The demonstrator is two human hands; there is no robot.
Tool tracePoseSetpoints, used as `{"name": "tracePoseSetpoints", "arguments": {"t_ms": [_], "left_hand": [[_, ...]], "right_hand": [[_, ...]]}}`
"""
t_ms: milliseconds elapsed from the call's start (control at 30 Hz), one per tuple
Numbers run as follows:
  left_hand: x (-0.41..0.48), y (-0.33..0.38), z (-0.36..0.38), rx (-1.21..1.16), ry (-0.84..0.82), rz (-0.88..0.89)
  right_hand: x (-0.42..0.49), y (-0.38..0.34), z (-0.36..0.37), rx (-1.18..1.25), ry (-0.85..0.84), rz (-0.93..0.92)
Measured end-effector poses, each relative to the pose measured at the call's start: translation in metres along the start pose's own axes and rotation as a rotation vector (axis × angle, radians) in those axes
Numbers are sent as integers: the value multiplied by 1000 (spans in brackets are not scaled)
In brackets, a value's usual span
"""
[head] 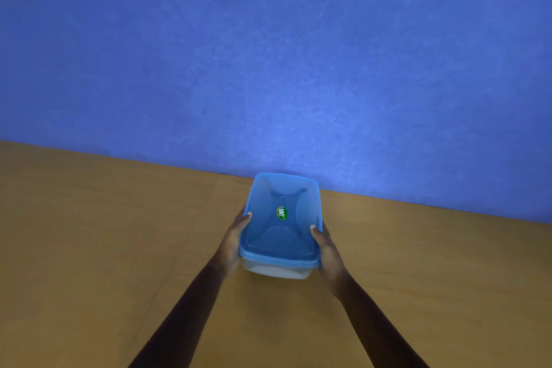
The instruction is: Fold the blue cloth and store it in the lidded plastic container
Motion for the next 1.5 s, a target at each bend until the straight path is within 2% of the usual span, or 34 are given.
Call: {"name": "tracePoseSetpoints", "arguments": {"t_ms": [367, 667, 967, 1133, 1333, 1500], "left_hand": [[47, 70, -80, 93, 46, -59], [74, 77, -120, 156, 98, -194], [86, 69, -137, 223, 84, -230], [93, 64, -145, 266, 74, -207], [96, 65, -149, 414, 140, -127], [96, 70, -134, 652, 304, 26]], "right_hand": [[76, 8, 93, -91, -17, -2], [103, 22, 118, -171, 22, 6], [116, 34, 122, -209, 63, 26], [119, 32, 120, -272, 87, 8], [122, 31, 120, -277, 18, -4], [122, 28, 117, -272, -45, -1]]}}
Point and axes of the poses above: each hand's wrist, its own x-axis towards the middle knuckle, its own z-axis out of the palm, y = z × x, the point moved 2 cm from there along x, towards the middle knuckle, and after that the axes turned 11 degrees about z, right-handed, at the moved point
